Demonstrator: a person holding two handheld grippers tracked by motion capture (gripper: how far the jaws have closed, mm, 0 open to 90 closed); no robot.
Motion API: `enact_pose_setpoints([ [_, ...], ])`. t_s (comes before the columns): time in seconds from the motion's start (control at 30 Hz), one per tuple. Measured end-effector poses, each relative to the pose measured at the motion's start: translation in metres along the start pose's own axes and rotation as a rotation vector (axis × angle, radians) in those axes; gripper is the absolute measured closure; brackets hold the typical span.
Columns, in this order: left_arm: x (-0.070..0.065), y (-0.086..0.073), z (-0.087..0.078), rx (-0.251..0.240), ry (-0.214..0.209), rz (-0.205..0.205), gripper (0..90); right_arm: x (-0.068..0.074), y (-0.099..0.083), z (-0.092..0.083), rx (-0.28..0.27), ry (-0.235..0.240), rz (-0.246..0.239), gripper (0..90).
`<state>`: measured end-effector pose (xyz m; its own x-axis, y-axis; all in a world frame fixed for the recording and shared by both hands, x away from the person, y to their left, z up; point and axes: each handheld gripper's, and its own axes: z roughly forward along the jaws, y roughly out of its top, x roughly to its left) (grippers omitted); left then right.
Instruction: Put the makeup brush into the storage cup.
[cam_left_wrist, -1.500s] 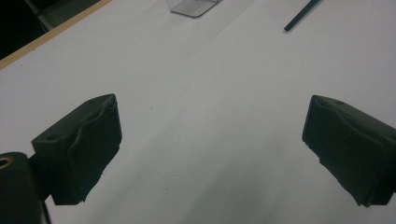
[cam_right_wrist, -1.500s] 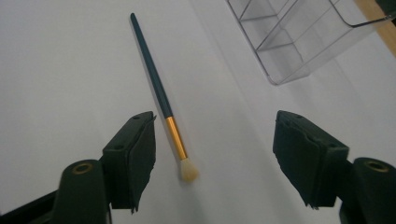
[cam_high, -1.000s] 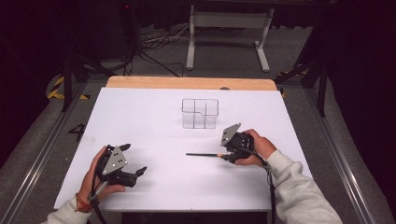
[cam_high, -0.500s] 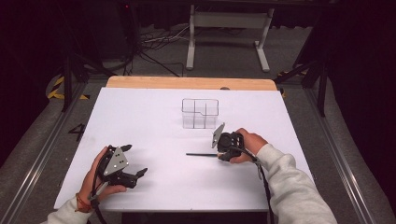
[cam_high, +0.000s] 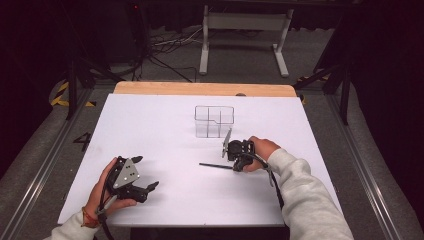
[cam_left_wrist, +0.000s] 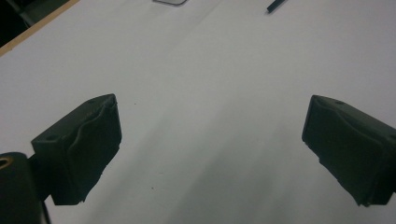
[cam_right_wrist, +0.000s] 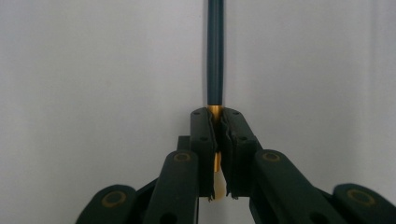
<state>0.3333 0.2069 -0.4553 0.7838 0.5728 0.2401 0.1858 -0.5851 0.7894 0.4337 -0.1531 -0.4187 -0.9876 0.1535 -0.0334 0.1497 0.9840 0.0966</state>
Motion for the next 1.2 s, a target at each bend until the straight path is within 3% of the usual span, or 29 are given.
enact_pose_setpoints([
  [0.17,-0.002,0.003,0.003,0.006,0.005,0.024,6.4,0.001,0.002,0.000,0.010,-0.008,-0.002,84.7],
  [0.23,-0.005,0.007,0.005,0.009,0.039,0.060,6.1,0.001,-0.001,-0.001,-0.002,0.013,0.014,84.6],
  [0.33,-0.008,0.014,0.008,-0.006,0.046,0.100,6.3,0.000,-0.003,-0.003,-0.027,0.023,0.027,84.7],
  [0.6,-0.023,0.035,0.030,0.028,0.063,0.294,7.5,-0.002,-0.009,-0.009,-0.103,0.042,0.063,84.6],
  [0.63,-0.023,0.035,0.030,0.028,0.063,0.294,8.0,-0.002,-0.008,-0.010,-0.111,0.038,0.068,84.6],
  [0.67,-0.026,0.040,0.035,0.023,0.084,0.332,9.3,-0.002,-0.008,-0.011,-0.124,0.046,0.085,84.6],
  [0.7,-0.026,0.040,0.035,0.023,0.084,0.332,9.9,-0.002,-0.007,-0.012,-0.133,0.044,0.088,84.6],
  [0.8,-0.031,0.048,0.043,0.029,0.127,0.409,11.2,-0.002,-0.004,-0.015,-0.149,0.053,0.101,84.6],
  [0.9,-0.034,0.052,0.049,0.019,0.149,0.453,13.1,-0.003,0.002,-0.018,-0.147,0.055,0.125,84.6],
  [0.93,-0.035,0.053,0.051,0.014,0.152,0.461,14.7,-0.003,0.006,-0.019,-0.158,0.067,0.160,84.6],
  [1.1,-0.041,0.061,0.063,0.030,0.151,0.533,20.3,-0.003,0.017,-0.020,-0.162,0.096,0.198,84.6],
  [1.13,-0.042,0.063,0.064,0.047,0.157,0.567,21.6,-0.004,0.019,-0.020,-0.164,0.098,0.201,84.6],
  [1.2,-0.046,0.064,0.068,0.045,0.182,0.580,24.1,-0.004,0.027,-0.022,-0.163,0.108,0.209,84.6],
])
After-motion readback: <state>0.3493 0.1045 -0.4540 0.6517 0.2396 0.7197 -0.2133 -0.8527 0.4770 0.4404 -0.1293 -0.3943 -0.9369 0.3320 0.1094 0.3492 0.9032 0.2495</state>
